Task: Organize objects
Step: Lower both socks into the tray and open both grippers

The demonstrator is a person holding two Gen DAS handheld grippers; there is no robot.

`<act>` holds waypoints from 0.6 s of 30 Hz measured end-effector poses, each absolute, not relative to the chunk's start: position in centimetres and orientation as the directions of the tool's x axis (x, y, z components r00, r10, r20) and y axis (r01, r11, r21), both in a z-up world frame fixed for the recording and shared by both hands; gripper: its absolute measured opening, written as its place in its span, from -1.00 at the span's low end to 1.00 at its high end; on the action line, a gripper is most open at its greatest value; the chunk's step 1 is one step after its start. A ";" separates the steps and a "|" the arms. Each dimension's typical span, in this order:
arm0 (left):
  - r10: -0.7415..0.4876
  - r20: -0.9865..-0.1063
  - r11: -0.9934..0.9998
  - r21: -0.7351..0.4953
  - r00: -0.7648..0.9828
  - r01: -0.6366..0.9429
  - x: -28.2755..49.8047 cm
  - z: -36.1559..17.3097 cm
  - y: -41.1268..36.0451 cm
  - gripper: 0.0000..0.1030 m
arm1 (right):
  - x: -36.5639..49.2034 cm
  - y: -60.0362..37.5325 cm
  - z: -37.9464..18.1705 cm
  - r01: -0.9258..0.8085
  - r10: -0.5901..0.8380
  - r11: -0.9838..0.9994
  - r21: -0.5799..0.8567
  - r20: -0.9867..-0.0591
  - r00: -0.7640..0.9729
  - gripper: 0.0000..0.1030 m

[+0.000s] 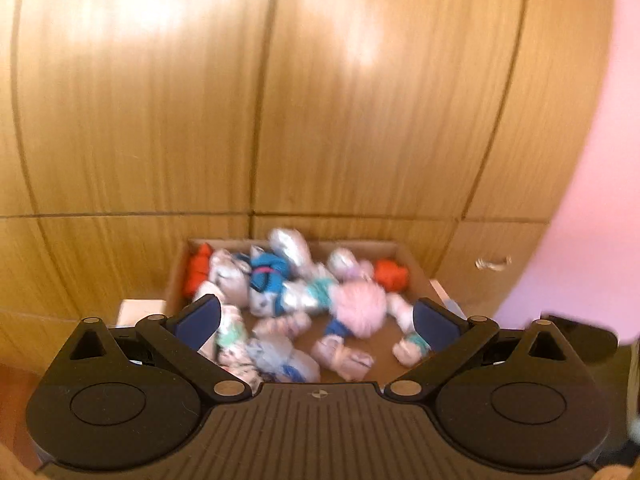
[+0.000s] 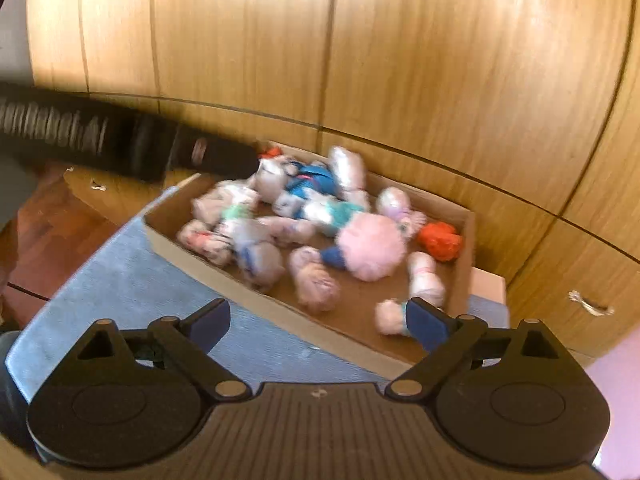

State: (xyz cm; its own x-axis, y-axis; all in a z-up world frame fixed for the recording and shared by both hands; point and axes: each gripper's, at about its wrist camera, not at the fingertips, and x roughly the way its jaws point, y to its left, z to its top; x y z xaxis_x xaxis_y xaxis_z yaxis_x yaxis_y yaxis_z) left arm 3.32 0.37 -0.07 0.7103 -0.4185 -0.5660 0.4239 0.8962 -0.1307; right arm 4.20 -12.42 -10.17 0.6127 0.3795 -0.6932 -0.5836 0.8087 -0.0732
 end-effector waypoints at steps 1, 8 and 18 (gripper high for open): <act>-0.399 -0.557 0.905 -0.111 0.729 0.410 3.2 0.3 0.7 0.99 | 3.9 -12.1 -10.0 -0.590 0.386 0.804 -0.074 -0.690 0.612 0.81; -0.247 -0.509 0.948 0.048 0.825 0.314 2.1 2.4 1.1 0.99 | 3.2 -10.8 -8.6 -0.613 0.419 0.787 -0.077 -0.662 0.621 0.83; -0.224 -0.550 0.943 0.086 0.805 0.321 1.3 2.3 2.1 0.99 | 2.5 -10.5 -9.0 -0.607 0.425 0.793 -0.057 -0.663 0.617 0.85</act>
State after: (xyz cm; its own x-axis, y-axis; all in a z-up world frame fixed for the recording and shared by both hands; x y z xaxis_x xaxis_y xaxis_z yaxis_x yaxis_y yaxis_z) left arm 1.26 2.08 2.31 0.8046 -0.2241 -0.5499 0.3212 0.9431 0.0857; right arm 2.49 -10.52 -8.99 0.6169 0.4246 -0.6627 -0.6068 0.7928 -0.0569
